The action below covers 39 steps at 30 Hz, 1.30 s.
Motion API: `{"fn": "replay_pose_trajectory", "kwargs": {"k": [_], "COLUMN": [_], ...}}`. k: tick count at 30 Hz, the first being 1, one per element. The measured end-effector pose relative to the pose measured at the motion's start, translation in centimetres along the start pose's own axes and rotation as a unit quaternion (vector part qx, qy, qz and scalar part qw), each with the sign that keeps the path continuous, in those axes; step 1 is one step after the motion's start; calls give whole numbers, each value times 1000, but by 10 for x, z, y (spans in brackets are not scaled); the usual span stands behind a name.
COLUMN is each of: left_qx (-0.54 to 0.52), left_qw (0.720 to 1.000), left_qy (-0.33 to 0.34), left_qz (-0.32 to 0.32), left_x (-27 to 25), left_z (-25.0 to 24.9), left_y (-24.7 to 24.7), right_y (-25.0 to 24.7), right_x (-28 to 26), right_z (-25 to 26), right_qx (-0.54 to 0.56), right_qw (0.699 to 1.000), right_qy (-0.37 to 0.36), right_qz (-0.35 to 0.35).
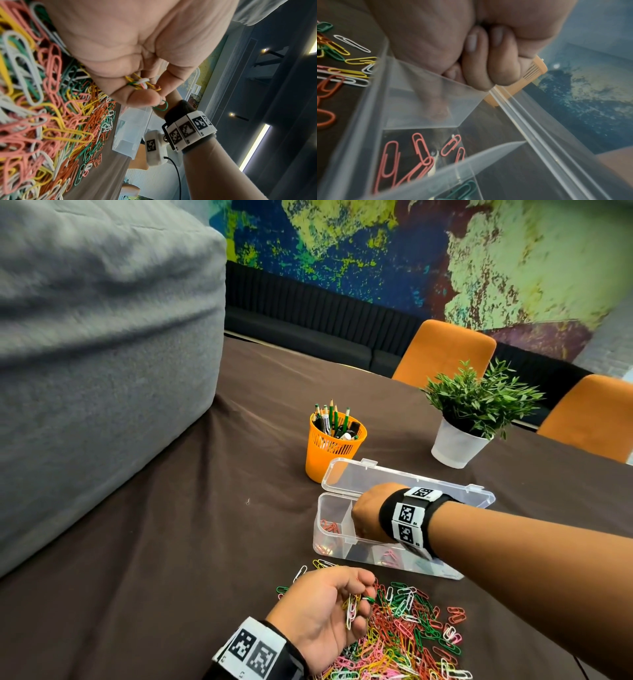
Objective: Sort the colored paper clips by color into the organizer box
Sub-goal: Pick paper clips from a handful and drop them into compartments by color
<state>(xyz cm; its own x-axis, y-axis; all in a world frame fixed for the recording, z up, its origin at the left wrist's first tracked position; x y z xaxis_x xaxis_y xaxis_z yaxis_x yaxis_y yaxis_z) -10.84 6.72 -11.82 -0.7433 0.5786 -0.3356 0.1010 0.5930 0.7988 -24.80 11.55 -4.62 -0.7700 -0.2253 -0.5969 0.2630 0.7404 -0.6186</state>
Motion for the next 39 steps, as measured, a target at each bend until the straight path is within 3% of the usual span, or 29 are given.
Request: {"fn": "replay_pose_trajectory", "kwargs": {"k": [7, 10, 13, 15, 19, 23, 25, 30, 31, 35, 39], "left_qx": [-1, -2, -7, -13, -13, -17, -19, -28, -30, -40, -54], "left_qw": [1000, 1000, 1000, 1000, 1000, 1000, 1000, 1000, 999, 999, 998], "left_qy": [-9, -9, -9, -9, -8, -6, -6, -6, -5, 1, 11], "left_qz": [0, 1, 0, 1, -1, 5, 7, 11, 12, 22, 33], "left_x": [2, 2, 2, 2, 3, 4, 4, 5, 5, 5, 3], "left_z": [1, 2, 2, 1, 2, 1, 1, 0, 0, -2, -4], "left_y": [1, 1, 0, 0, 0, -1, -1, -2, -3, -1, 2], "right_y": [3, 3, -5, -6, 2, 6, 5, 3, 3, 4, 12], "right_x": [-4, -8, -18, -24, -25, -18, -18, -19, -20, -26, -30], "right_z": [-8, -13, -27, -35, -32, -21, -21, -22, -24, -33, -33], "right_qx": [30, 88, 189, 307, 530, 636, 661, 677, 666, 541, 476], "right_qw": [999, 996, 981, 949, 841, 763, 743, 731, 741, 835, 872], "right_qy": [-20, -10, -19, -45, -79, -87, -75, -50, -40, 11, 43], "right_qz": [15, 18, -27, -51, -72, -71, -73, -67, -75, -104, -108]}}
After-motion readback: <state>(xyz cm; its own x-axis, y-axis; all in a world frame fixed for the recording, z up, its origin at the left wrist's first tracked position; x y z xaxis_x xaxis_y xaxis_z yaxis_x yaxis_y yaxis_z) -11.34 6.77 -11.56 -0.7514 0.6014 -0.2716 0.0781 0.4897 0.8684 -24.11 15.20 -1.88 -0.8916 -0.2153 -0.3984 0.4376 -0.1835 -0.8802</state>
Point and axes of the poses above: each hand's wrist, its own x-axis towards the middle knuckle, its own y-axis out of the palm, z = x × y, the point moved 7 cm from there along x, towards the middle knuckle, and after that the axes turned 12 degrees about z, right-handed, at the moved point
